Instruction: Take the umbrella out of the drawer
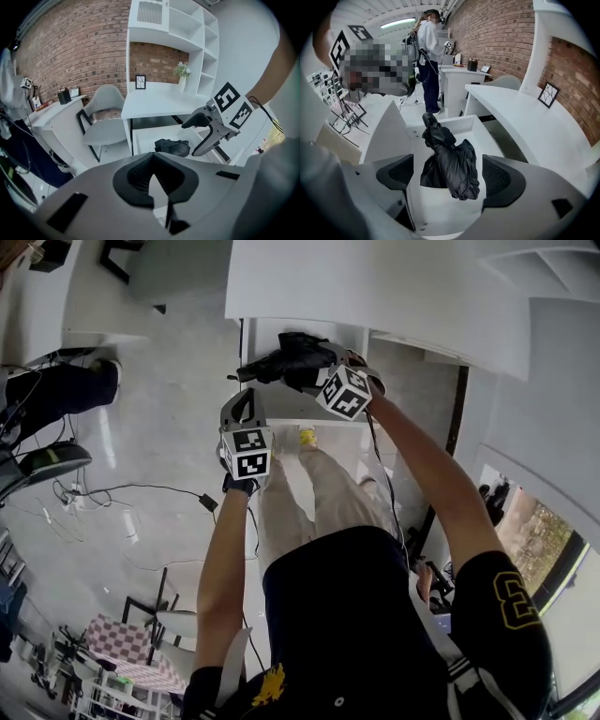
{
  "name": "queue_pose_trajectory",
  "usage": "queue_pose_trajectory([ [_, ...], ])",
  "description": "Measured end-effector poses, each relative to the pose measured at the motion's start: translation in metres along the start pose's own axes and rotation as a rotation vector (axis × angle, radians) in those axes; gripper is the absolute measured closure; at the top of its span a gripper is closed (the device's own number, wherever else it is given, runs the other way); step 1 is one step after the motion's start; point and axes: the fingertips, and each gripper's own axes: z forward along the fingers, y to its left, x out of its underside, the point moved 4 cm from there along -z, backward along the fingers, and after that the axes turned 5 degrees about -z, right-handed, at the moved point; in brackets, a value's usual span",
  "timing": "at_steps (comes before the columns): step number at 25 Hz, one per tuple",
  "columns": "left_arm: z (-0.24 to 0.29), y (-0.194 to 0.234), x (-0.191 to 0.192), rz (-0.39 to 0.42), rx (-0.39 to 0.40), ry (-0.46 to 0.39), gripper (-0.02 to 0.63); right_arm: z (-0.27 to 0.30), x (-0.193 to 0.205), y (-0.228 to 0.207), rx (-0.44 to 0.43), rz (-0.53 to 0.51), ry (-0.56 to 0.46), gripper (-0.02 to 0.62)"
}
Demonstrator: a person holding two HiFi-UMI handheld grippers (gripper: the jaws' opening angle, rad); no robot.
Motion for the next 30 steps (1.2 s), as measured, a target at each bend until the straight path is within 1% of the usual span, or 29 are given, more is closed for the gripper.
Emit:
queue_pose_trajectory([
  [5, 0.015, -0.001, 0.021, -0.035, -0.003, 0.024, 0.589, 0.039, 0.013, -0.002, -0.005, -0.082, 0.072, 0.118],
  [8, 0.011, 0.001, 0.015, -0.051, -0.019, 0.021, 0.589, 0.069, 0.016, -0.007, -0.013, -0.14, 0.121, 0.118],
  [12, -0.002, -0.015, 0.009, -0.072, -0.018, -0.004, 0.589, 0.098, 0.029, -0.009, 0.002, -0.227, 0.196, 0.118],
  [14, -0.008, -0.023, 0.008, -0.067, -0.007, -0.019, 0.589, 0.107, 0.031, -0.005, 0.006, -0.257, 0.221, 0.118],
  [17, -0.016, -0.024, 0.008, -0.042, 0.003, -0.037, 0.589, 0.123, 0.03, -0.003, 0.022, -0.273, 0.246, 0.117],
  [20, -0.023, -0.019, 0.009, -0.037, -0.013, -0.035, 0.589, 0.139, 0.025, -0.005, 0.035, -0.282, 0.253, 0.117],
  [23, -0.02, -0.024, 0.011, -0.028, -0.014, -0.02, 0.589, 0.148, 0.025, -0.01, 0.034, -0.336, 0.261, 0.118],
  [27, -0.009, -0.03, 0.016, -0.031, -0.004, 0.0, 0.589, 0.157, 0.033, -0.004, -0.005, -0.431, 0.289, 0.118],
  [28, -0.007, -0.03, 0.017, -0.031, -0.002, 0.004, 0.589, 0.158, 0.037, -0.001, -0.019, -0.43, 0.294, 0.118],
  [30, -0.006, -0.029, 0.017, -0.034, -0.001, 0.008, 0.589, 0.161, 0.041, 0.004, -0.048, -0.398, 0.287, 0.121],
])
